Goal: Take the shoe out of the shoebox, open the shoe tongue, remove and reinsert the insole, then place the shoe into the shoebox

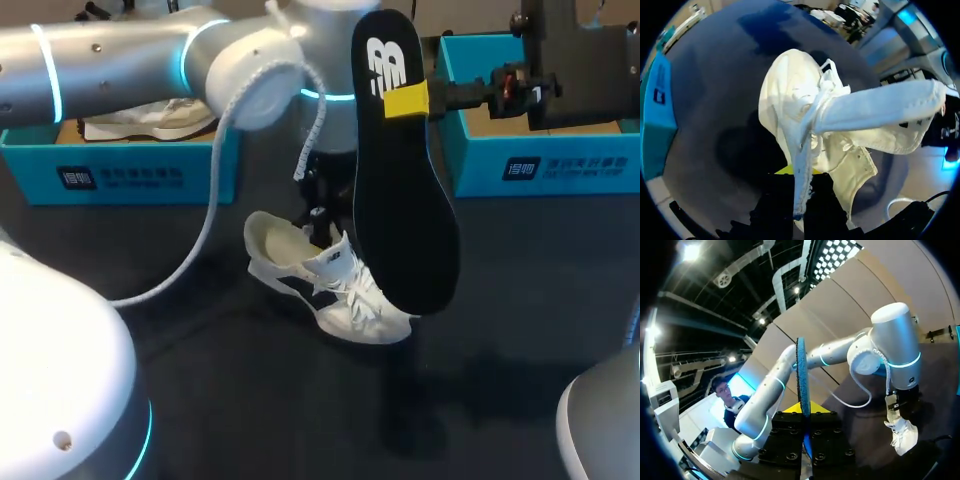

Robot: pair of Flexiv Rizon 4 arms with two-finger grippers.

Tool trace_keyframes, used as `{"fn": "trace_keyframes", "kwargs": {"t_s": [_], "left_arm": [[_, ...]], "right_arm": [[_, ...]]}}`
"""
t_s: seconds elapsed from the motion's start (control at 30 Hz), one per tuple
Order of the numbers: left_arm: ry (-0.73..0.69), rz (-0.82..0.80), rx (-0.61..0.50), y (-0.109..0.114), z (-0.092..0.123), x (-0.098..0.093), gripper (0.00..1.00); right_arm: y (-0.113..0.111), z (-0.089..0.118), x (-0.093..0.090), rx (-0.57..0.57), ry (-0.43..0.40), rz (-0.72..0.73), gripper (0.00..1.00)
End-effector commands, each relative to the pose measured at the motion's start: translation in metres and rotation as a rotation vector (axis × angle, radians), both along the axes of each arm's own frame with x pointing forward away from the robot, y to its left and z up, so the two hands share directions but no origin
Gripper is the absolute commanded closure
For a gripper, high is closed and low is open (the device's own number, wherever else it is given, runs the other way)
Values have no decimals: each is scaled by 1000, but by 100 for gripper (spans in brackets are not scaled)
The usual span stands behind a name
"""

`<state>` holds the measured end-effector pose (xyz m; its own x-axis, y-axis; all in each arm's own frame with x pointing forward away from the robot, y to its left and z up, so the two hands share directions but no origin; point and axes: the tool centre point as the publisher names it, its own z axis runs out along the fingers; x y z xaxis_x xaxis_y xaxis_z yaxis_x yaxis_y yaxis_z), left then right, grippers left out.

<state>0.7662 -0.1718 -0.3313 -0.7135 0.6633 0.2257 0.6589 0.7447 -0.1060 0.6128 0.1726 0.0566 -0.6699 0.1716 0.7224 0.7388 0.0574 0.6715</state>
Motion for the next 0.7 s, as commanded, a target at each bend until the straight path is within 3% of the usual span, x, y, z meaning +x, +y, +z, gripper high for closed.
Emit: {"fn": "trace_keyframes", "kwargs": {"t_s": [0.03,0.17,0.7], "left_arm": [[-21,-641,20,-2,11,-4,100],[-112,-792,-37,2,14,-9,100],[-112,-792,-37,2,14,-9,100]], "right_arm": [[5,1,3,-3,3,1,100],[5,1,3,-3,3,1,100],[5,1,3,-3,3,1,100]]}}
